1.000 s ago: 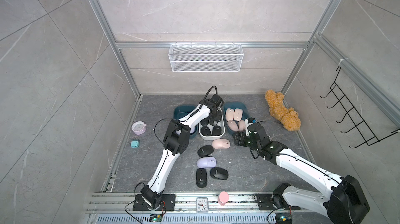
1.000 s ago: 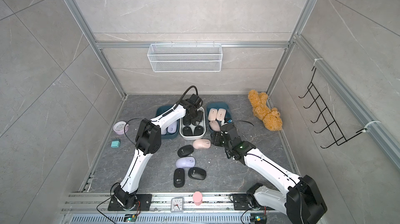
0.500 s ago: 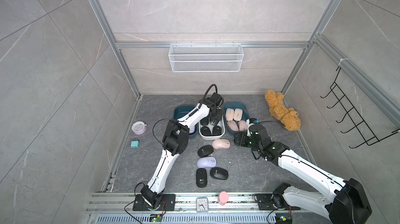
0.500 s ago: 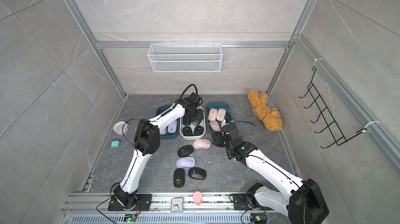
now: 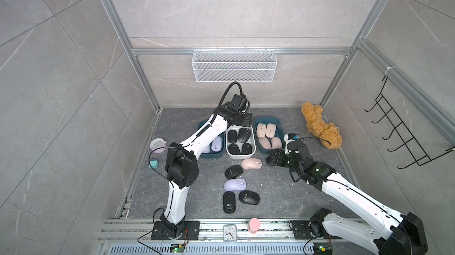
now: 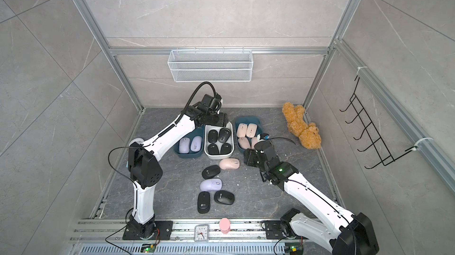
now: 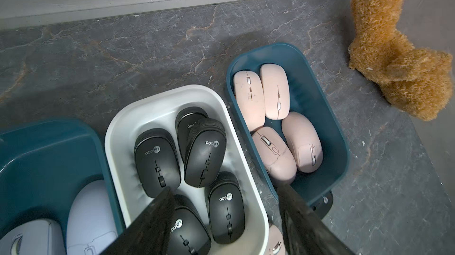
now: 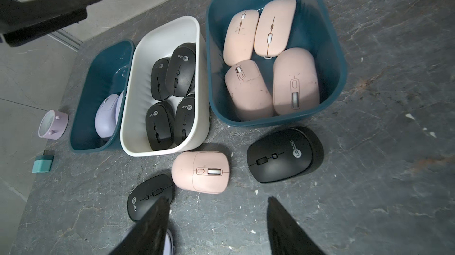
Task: Place the mice by color into the storage box
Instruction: Pick up the mouse from the center of the board.
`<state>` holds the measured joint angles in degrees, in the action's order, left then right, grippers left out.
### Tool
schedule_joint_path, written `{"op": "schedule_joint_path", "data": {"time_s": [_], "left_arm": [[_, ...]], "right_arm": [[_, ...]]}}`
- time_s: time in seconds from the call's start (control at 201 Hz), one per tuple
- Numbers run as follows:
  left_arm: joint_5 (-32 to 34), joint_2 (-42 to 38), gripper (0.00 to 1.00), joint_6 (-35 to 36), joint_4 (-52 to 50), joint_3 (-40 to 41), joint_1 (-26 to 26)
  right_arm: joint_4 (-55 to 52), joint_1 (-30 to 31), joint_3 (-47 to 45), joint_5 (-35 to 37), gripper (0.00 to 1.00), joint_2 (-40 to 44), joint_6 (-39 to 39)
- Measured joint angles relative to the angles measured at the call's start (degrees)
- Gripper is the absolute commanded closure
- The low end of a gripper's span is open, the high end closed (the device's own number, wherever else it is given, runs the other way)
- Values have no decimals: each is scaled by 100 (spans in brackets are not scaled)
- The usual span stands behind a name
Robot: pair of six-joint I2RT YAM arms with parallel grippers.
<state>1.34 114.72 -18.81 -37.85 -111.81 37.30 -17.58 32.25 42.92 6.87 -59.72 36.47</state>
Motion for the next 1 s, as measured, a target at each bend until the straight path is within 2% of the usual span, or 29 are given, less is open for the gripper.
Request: {"op": "schedule_joint_path", "data": {"time_s": [0.209,0.503,0.722,0.852,0.996], "left_arm": [[52,-866,31,0,181,975,72],[321,-2767,31,-9,424,2946,107],[505,-3926,31,-4,334,4083,184],[605,-4258,31,-70,175,4669,483],[713,-4345,31,-267,42,5213,1047]], "right_arm": [[-105,0,33,-2,36,22,0],[-151,0,66,-4,35,11,0],[-149,0,146,-26,35,-109,-2],[-136,0,146,-70,35,-131,0],[-37,0,146,-109,35,-149,0]]}}
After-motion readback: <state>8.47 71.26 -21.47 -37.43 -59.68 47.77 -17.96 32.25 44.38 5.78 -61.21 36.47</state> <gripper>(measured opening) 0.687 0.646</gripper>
